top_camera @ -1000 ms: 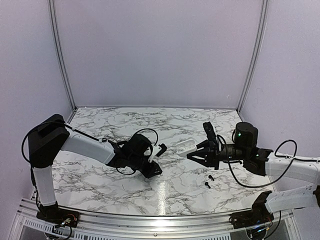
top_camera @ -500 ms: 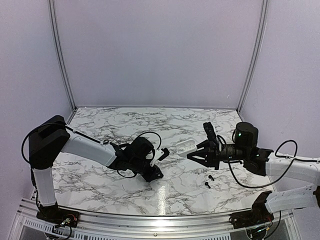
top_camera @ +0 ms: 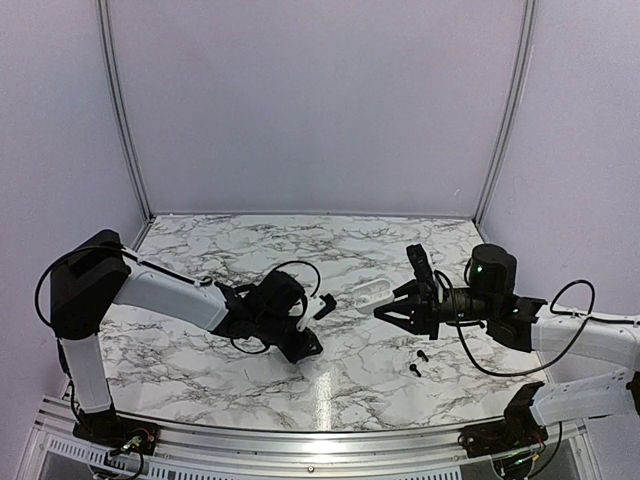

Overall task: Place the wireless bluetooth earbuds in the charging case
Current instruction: Pick up the right earbud from the center of the board, then insert the right earbud into the right side groove of the charging case.

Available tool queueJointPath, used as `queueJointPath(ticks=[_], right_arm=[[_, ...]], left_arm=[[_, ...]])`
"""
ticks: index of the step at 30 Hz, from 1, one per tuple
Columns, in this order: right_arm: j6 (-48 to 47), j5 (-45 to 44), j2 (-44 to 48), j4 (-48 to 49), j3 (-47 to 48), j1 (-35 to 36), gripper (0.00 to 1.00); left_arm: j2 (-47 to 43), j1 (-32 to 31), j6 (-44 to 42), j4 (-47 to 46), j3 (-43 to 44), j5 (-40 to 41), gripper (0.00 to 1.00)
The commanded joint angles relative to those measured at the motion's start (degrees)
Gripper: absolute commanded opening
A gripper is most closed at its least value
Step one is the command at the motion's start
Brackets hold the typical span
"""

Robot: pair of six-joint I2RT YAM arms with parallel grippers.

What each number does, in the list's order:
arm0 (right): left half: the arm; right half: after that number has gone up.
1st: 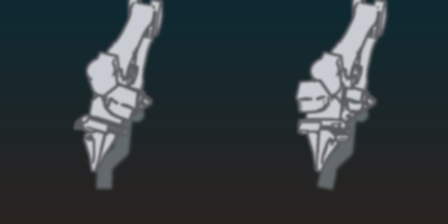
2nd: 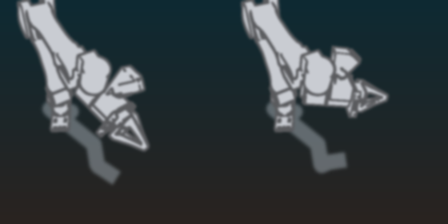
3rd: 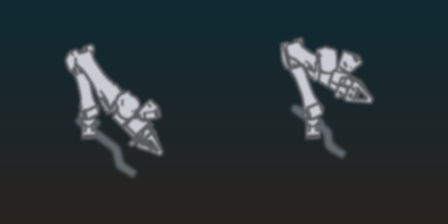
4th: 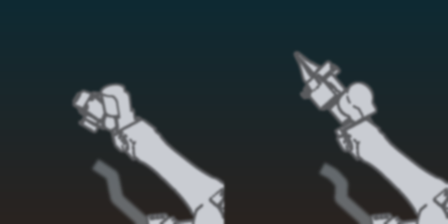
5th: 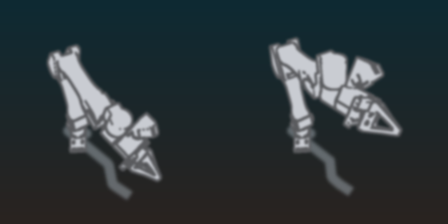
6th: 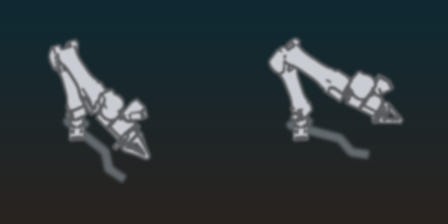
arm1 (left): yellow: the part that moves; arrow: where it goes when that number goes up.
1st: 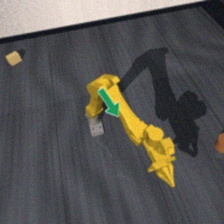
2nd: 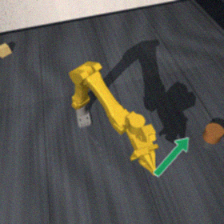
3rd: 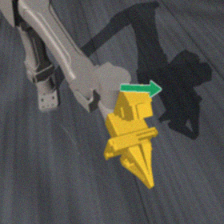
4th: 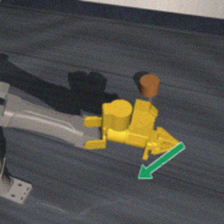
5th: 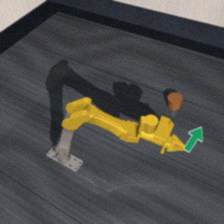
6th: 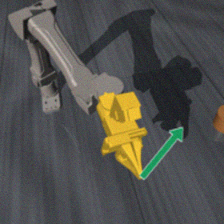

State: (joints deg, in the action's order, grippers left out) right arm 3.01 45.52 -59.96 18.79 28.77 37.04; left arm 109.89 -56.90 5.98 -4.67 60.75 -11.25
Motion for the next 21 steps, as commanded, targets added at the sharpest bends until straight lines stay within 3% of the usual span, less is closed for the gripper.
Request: queueJointPath(ticks=[1, 7, 13, 21], right_arm=[[0.2, 0.8, 0.4, 0.7, 0.4, -0.4, 0.0], [0.5, 2.1, -1.0, 3.5, -0.3, 0.6, 0.0], [-2.4, -0.5, -6.9, 2.5, 3.0, 5.6, 0.0], [-1.7, -1.0, -14.1, 4.7, 7.2, 9.5, 0.0]], left_arm=[[-8.5, -0.1, -3.1, 0.4, -2.8, 1.2, 0.01], [-23.7, -0.1, -8.5, -2.2, -8.7, -2.9, 0.0], [-35.5, -2.0, -10.8, -2.0, -9.1, -4.6, 0.02], [-34.6, -6.2, -12.7, 3.2, -4.4, -3.7, 0.06]])
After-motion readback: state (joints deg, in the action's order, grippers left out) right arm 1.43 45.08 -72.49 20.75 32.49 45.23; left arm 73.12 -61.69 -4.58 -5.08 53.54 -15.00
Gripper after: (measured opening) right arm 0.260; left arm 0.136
